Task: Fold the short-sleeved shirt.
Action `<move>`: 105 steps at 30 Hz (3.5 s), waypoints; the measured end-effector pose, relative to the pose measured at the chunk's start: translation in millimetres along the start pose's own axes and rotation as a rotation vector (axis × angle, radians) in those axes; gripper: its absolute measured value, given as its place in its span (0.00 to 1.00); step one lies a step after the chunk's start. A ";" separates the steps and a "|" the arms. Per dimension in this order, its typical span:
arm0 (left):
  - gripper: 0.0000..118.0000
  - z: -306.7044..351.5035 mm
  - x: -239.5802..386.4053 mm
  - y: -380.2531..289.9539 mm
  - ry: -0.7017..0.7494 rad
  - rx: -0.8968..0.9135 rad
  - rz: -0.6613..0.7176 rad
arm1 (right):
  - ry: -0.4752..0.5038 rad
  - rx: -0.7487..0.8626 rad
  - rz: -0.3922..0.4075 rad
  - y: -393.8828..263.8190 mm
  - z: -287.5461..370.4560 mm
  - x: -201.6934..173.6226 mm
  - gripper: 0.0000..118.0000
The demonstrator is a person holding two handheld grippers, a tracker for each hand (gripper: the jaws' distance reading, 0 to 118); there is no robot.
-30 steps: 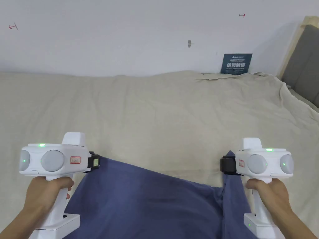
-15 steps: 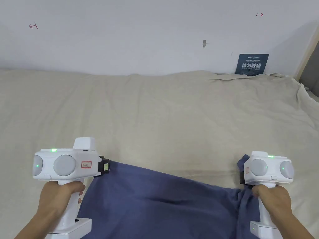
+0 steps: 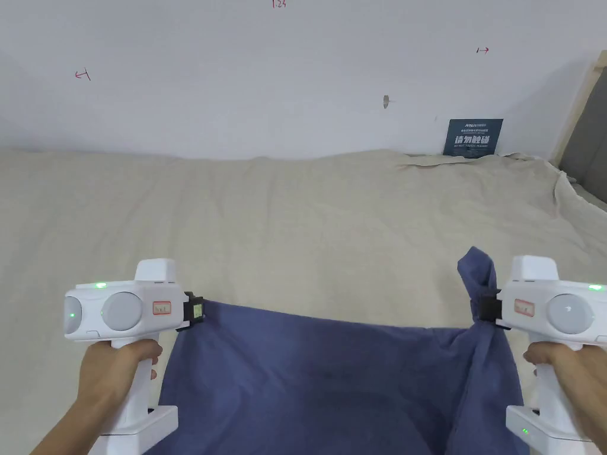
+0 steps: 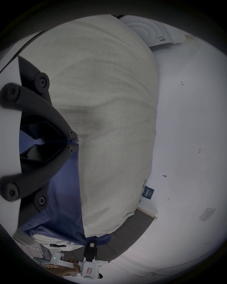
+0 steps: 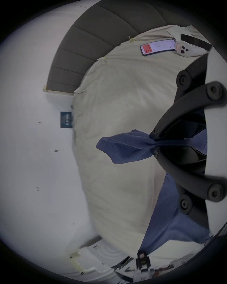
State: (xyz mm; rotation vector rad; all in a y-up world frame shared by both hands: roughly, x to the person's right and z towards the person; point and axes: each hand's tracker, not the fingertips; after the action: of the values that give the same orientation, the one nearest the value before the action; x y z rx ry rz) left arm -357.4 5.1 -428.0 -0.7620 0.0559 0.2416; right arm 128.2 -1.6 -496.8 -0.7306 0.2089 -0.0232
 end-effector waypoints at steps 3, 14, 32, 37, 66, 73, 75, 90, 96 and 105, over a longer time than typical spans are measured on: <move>0.01 27.3 -6.6 9.6 0.003 0.058 0.032 | 0.026 0.082 0.015 22.5 51.0 -2.7 0.04; 0.01 150.7 4.3 91.0 0.002 0.323 0.035 | 0.133 0.343 0.034 103.6 177.1 -17.4 0.04; 0.01 270.5 49.4 225.2 0.071 0.581 -0.082 | 0.140 0.656 0.095 268.1 242.6 -29.2 0.04; 0.01 261.2 50.8 245.5 0.083 0.604 -0.098 | 0.139 0.671 0.099 289.6 230.2 -28.8 0.04; 0.01 68.7 -9.9 4.9 0.091 0.093 -0.090 | 0.148 0.169 -0.032 24.0 61.7 19.1 0.04; 0.01 82.4 -24.1 -86.1 0.088 0.009 -0.088 | 0.186 0.093 -0.082 -71.0 104.8 23.1 0.04; 0.01 90.1 -25.6 -111.5 0.088 -0.009 -0.092 | 0.189 0.075 -0.090 -94.9 119.7 22.9 0.04; 0.01 142.0 -35.3 -258.8 0.103 -0.144 -0.049 | 0.187 -0.077 -0.143 -223.4 188.2 44.5 0.04; 0.01 149.2 -34.7 -276.8 0.109 -0.164 -0.042 | 0.171 -0.116 -0.175 -247.0 185.9 51.4 0.04; 0.01 113.7 -35.5 -284.3 0.154 -0.248 -0.025 | 0.038 -0.256 -0.205 -269.7 121.1 55.8 0.04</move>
State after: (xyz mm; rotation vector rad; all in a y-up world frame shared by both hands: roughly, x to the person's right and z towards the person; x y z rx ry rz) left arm -328.9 -121.7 -148.6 -1.0272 0.1641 0.1667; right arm 220.7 -128.0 -239.9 -1.0050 0.1741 -0.2089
